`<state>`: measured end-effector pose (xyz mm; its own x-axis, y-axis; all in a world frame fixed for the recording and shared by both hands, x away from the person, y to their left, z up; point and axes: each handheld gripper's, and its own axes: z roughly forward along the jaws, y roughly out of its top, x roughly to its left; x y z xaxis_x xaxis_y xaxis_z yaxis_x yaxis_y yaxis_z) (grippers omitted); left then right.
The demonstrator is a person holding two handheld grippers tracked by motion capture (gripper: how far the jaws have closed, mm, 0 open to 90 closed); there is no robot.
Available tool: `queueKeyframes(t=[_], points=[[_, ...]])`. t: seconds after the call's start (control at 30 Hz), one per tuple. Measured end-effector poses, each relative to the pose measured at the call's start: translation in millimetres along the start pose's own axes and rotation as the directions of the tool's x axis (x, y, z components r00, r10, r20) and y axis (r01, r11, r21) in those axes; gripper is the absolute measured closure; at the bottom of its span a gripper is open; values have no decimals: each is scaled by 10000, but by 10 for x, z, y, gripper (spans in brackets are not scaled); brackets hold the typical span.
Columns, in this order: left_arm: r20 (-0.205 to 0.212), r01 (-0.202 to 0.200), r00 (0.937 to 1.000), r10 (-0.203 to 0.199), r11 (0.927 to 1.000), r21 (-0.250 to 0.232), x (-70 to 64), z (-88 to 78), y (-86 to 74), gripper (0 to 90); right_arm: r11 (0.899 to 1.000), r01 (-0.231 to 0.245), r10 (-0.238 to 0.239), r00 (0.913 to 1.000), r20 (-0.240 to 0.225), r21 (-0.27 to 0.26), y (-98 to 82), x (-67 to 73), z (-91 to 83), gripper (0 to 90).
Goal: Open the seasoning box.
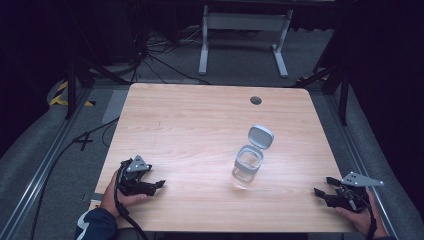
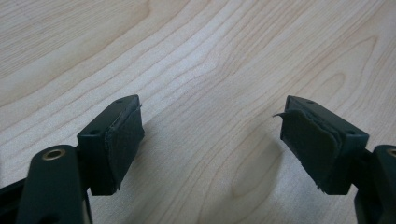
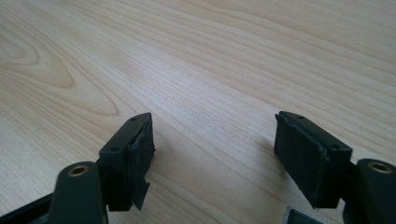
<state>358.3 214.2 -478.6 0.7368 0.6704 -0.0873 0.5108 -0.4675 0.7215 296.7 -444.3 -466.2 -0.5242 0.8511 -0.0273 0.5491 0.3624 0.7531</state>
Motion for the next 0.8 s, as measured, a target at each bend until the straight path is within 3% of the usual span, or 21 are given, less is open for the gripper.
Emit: queueKeyframes(t=[0.1, 0.2, 0.33, 0.37, 0.4, 0.8], points=[[-118, -200, 9997, 198, 9997, -165, -19, 17, -15, 208, 10000, 0, 0, 10000, 2, 2, 0, 0, 1, 282], [-349, -546, 9979, 547, 9985, 21, -36, 17, -9, 202, 10000, 3, -3, 10000, -18, -7, 5, 1, 7, 277], [-456, -649, 9968, 650, 9979, 26, -45, 22, -8, 199, 10000, 34, -33, 10000, -62, 15, 15, -5, 19, 271], [-381, -425, 9984, 425, 9991, 7, -58, 27, -13, 199, 10000, 65, -65, 9999, -84, 59, 19, -8, 18, 269], [-475, -605, 9970, 610, 9981, 116, -54, 19, -7, 199, 10000, 76, -76, 9999, -77, 11, 19, -9, 24, 270], [-658, -332, 9973, 336, 9994, 64, -81, 33, -10, 176, 10000, 89, -89, 9999, -133, 29, 32, -16, 39, 265]])
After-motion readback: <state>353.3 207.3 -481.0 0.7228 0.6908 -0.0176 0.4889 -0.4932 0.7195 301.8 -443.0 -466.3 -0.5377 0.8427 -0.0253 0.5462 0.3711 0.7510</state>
